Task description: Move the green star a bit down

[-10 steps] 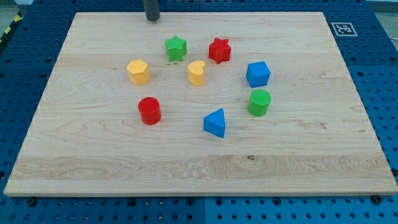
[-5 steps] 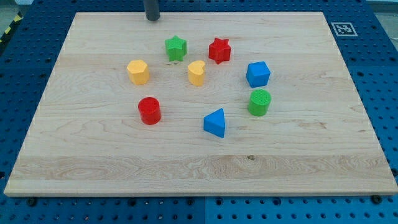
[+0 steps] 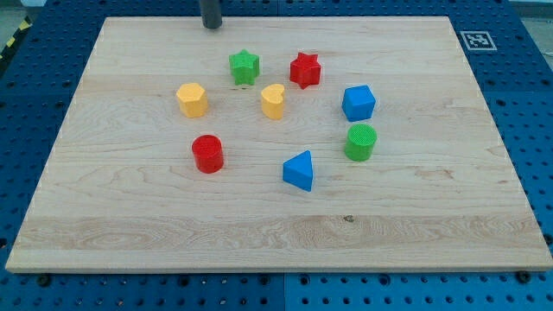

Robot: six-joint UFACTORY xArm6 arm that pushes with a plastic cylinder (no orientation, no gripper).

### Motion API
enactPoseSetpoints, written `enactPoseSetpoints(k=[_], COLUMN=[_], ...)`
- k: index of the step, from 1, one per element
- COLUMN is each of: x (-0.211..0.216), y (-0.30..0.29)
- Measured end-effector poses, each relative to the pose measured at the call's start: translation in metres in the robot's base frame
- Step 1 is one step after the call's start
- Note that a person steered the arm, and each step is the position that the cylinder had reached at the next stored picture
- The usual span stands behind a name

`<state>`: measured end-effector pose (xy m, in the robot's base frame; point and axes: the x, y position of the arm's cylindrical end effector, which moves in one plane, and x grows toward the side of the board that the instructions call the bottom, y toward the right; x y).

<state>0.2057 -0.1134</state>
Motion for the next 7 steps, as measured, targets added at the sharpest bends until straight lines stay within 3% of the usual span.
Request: enactPoseSetpoints(k=[7], x=[0.0021], y=[0.0000])
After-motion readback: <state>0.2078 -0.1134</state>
